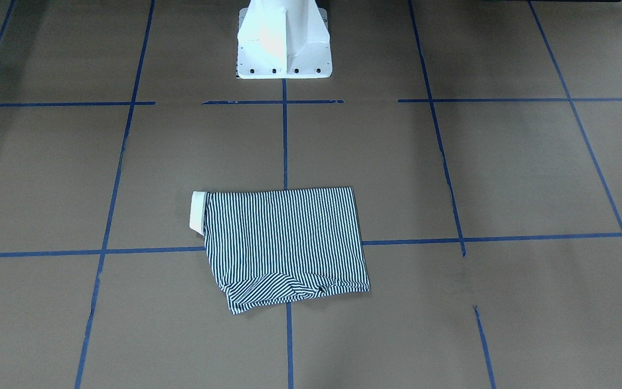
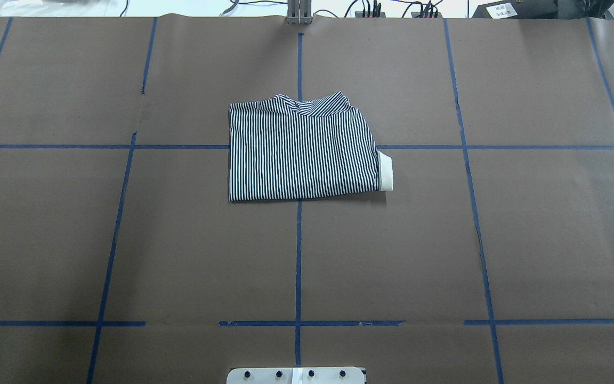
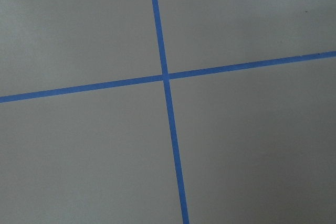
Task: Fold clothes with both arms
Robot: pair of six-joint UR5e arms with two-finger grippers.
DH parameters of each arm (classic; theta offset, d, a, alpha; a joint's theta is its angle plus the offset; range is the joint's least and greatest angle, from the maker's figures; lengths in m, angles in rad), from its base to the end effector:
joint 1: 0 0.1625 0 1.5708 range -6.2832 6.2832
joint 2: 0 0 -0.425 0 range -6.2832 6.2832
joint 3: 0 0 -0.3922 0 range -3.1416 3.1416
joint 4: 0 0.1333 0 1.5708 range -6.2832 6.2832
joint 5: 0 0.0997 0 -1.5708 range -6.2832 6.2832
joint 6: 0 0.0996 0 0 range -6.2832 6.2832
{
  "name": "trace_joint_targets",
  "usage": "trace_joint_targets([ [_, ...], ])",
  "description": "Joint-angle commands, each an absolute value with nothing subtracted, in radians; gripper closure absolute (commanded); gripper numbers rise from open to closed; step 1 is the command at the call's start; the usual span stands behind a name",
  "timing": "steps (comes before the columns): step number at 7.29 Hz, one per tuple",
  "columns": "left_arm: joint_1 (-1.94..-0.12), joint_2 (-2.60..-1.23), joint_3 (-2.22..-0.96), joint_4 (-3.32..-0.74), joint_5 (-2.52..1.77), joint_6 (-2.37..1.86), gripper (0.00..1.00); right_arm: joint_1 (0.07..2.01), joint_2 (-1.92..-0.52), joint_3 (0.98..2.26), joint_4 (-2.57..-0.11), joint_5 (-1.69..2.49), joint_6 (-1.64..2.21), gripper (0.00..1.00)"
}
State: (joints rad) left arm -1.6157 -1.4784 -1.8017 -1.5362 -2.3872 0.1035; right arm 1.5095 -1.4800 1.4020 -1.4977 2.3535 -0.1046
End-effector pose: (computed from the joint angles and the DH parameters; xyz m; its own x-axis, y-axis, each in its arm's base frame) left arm -0.0811 -0.4523 0.5890 0.6885 0.1472 -0.7102 -0.0266 0.9837 0.1780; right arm 0.0305 -0.5318 0.6874 0.6976 -0.1440 0.7018 0.1348 0.9885 0.0687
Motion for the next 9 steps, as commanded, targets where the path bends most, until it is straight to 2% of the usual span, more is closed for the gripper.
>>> trace_joint_targets([
  [1, -1.615, -1.479, -1.802, -1.536, -2.388, 0.104, 0.00, 1.509, -1.471, 1.405, -1.497, 2.353, -0.104, 0.00],
  [9, -1.615, -1.485, -1.756, -1.575, -2.387, 0.098, 0.00, 1.514, -1.466, 1.416, -1.460, 2.266, -0.106, 0.00],
])
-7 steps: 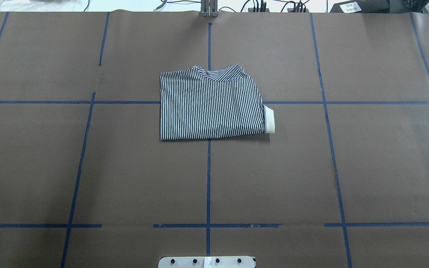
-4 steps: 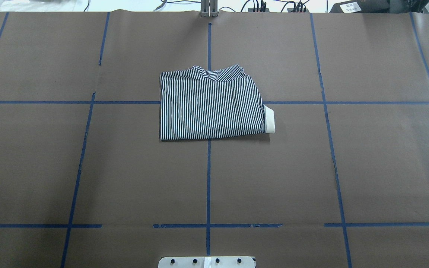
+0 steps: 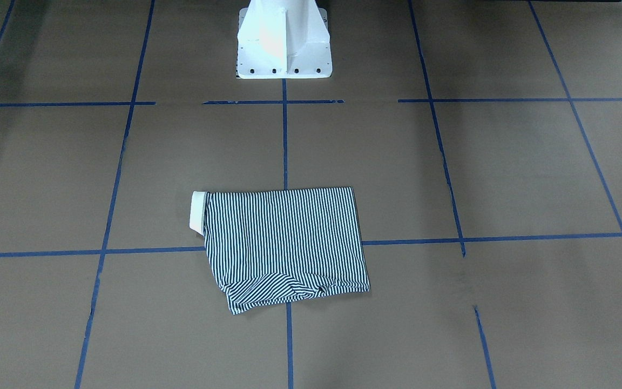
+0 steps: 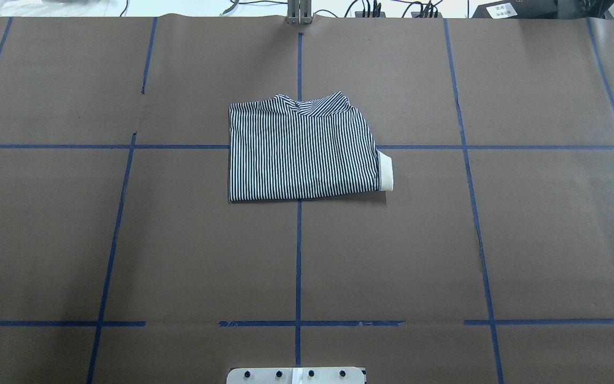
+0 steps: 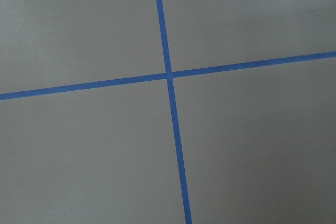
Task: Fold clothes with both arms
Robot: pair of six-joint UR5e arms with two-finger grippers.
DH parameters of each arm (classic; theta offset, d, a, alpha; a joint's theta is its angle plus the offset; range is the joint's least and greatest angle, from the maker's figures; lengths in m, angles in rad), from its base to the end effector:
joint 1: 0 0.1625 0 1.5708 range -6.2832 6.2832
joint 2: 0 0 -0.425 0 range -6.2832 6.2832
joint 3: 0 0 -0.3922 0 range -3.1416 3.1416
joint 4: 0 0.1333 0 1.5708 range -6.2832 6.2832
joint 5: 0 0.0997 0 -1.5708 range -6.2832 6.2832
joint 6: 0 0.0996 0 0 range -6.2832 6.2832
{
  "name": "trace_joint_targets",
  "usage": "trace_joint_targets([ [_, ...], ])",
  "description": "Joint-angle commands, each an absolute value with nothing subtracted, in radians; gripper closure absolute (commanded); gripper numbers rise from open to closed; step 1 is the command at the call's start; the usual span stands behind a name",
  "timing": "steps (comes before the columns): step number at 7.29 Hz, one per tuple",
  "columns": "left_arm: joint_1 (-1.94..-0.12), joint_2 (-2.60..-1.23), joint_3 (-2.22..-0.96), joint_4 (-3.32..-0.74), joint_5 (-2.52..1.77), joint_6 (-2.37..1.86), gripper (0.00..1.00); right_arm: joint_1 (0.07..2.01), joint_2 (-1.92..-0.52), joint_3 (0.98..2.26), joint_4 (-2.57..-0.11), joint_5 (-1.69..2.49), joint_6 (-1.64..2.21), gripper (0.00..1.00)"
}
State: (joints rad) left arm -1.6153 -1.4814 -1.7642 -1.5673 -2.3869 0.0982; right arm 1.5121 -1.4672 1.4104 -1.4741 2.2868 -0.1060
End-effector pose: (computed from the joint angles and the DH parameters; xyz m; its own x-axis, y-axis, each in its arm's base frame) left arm -0.0811 -0.4550 0.6030 0.6887 0.1398 -0.7115 -0.0234 0.9850 0.1709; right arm 0.0362 -0.5412 0.6786 0.7412 -0.1755 0.6479 0.1378 0.9844 0.1090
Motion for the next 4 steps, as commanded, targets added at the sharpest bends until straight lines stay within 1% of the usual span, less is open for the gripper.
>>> trace_joint_targets([
  [1, -1.615, -1.499, -1.756, -1.574, -2.385, 0.097, 0.00, 1.514, -1.465, 1.461, -1.460, 2.266, -0.068, 0.00],
  [2, -1.615, -1.500, -1.756, -1.574, -2.385, 0.097, 0.00, 1.514, -1.480, 1.527, -1.465, 2.266, 0.040, 0.00],
  [4, -1.615, -1.523, -1.758, -1.571, -2.385, 0.095, 0.00, 1.514, -1.499, 1.543, -1.460, 2.269, 0.106, 0.00],
])
